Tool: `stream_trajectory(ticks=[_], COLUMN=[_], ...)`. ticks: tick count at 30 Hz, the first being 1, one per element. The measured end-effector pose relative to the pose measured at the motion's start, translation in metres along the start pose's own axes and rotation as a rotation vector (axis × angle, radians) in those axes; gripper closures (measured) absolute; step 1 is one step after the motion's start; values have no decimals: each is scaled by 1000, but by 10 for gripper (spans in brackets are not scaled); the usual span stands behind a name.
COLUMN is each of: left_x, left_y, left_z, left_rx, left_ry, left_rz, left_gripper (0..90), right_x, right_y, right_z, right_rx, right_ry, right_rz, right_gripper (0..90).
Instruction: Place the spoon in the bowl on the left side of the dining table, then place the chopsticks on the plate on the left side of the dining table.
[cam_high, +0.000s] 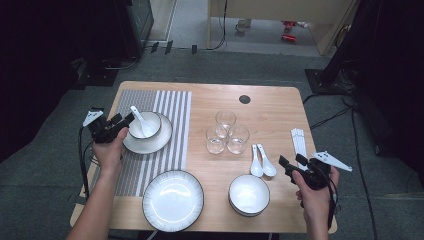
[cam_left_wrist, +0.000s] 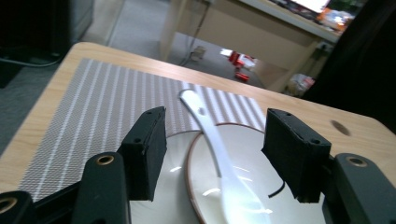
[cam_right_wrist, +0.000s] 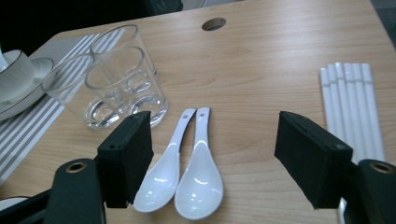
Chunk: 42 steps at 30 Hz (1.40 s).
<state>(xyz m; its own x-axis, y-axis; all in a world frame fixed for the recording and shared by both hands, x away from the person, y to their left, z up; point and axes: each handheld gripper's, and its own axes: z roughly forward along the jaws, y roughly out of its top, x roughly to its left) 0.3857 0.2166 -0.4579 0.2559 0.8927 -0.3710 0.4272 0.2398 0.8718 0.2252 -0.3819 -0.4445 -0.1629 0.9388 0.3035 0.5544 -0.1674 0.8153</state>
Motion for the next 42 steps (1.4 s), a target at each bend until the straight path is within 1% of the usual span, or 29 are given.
stream_trajectory(ticks=[2,3,4,5,6,7,8,10,12,13,14,16,18,19,20,22,23,24,25,27,28,30,31,33,36,38,39,42], left_x=[-3,-5,-6,-7,-8,-10,-11,-14,-19,-21,-23,-26,-27,-28,-30,-34,-37,-39,-41,-46,-48,-51,-53,-54,-56,-56,-57,-58], left_y=[0,-1,-1,-1,-1,1,3,6,8,8,6,1,-4,-6,-8,-12,-15,-16,-17,-18,-19,-21,-21,-22,-23,-23,-24,-25], left_z=[-3,-4,-6,-7,-10,-12,-17,-24,-31,-34,-36,-39,-39,-39,-38,-37,-35,-34,-33,-31,-30,-29,-29,-30,-29,-29,-28,-26], left_rx=[14,30,38,39,40,41,37,33,31,30,25,25,33,36,42,61,67,72,77,87,91,96,98,103,111,120,123,135], left_ry=[0,10,7,4,11,26,25,13,5,-1,-3,-2,-3,-6,-9,-15,-20,-25,-33,-51,-56,-70,-70,-74,-76,-78,-81,-87], left_rz=[8,12,26,33,44,49,39,39,54,60,58,55,44,42,42,50,51,55,57,69,78,83,89,96,100,105,101,105], left_gripper=[381,308,281,280,267,232,193,177,167,158,149,148,148,148,148,148,148,148,148,148,148,148,148,148,149,148,148,149], right_x=[-4,-7,-9,-11,-13,-16,-19,-24,-30,-32,-34,-38,-40,-41,-42,-45,-46,-47,-47,-48,-48,-48,-48,-50,-54,-56,-57,-62], right_y=[1,2,3,3,4,4,4,3,2,1,1,-1,-2,-4,-4,-6,-7,-9,-10,-13,-14,-16,-17,-19,-22,-23,-24,-29], right_z=[-2,-4,-5,-6,-6,-7,-8,-9,-10,-10,-10,-10,-10,-10,-9,-7,-6,-3,-1,4,5,8,10,11,15,17,18,21], right_rx=[-7,-11,-14,-14,-13,-12,-12,-6,3,7,11,15,13,8,-1,-3,-1,5,12,25,23,32,36,42,52,54,61,69], right_ry=[-7,-9,-14,-20,-28,-36,-42,-43,-45,-45,-43,-39,-28,-22,-17,-4,-8,-27,-33,-33,-39,-49,-58,-73,-92,-102,-113,-145], right_rz=[5,6,4,-1,-1,1,8,22,30,33,41,37,31,26,23,27,19,4,-2,-10,-14,-19,-26,-27,-20,-10,-4,-8], right_gripper=[296,302,309,313,316,318,322,327,337,342,358,400,468,546,600,644,665,675,676,688,695,704,698,706,773,792,796,805])
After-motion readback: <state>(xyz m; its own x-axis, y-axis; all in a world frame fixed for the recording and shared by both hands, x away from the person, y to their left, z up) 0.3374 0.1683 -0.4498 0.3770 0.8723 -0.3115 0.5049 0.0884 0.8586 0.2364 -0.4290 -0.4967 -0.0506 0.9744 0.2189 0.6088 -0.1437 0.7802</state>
